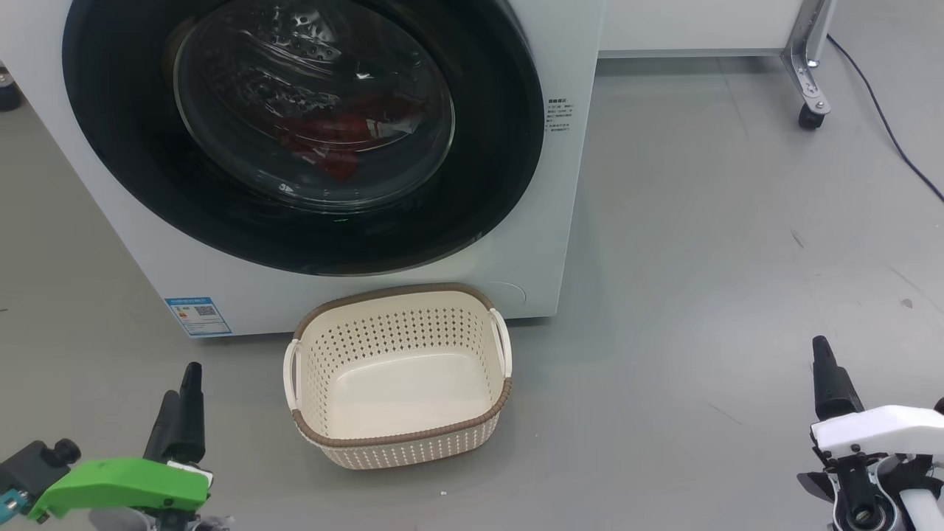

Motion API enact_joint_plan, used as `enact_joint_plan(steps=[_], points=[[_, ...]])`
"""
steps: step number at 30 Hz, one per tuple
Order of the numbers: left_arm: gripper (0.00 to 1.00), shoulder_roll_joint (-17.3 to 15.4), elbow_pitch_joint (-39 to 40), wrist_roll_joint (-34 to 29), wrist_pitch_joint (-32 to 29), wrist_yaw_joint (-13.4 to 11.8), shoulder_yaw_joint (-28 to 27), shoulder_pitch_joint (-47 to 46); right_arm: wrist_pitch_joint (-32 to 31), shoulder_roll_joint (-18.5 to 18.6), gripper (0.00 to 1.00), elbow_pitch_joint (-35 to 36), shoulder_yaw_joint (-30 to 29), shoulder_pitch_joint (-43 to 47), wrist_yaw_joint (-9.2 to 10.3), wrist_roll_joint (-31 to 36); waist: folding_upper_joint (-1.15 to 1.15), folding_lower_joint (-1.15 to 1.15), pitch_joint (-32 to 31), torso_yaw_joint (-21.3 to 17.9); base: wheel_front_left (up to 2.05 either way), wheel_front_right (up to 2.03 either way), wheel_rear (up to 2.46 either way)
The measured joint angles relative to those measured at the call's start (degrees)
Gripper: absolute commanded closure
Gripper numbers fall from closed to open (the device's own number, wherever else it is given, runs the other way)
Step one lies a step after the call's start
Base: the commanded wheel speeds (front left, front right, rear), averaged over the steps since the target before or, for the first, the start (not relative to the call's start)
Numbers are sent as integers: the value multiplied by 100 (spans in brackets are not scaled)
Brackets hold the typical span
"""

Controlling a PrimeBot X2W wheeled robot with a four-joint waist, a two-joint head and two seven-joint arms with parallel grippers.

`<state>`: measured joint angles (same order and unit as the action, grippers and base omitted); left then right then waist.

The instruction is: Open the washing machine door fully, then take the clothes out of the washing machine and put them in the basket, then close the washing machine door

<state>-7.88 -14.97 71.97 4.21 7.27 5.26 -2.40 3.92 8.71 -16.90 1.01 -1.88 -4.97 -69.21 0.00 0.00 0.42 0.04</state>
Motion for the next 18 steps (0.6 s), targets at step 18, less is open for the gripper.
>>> enact_joint_plan(steps=[18], points=[[0,-101,-12,-1879,320,-368,294,-110,322,210,0,-181,691,-21,466,1858,0,0,-12,0,0,0,0]])
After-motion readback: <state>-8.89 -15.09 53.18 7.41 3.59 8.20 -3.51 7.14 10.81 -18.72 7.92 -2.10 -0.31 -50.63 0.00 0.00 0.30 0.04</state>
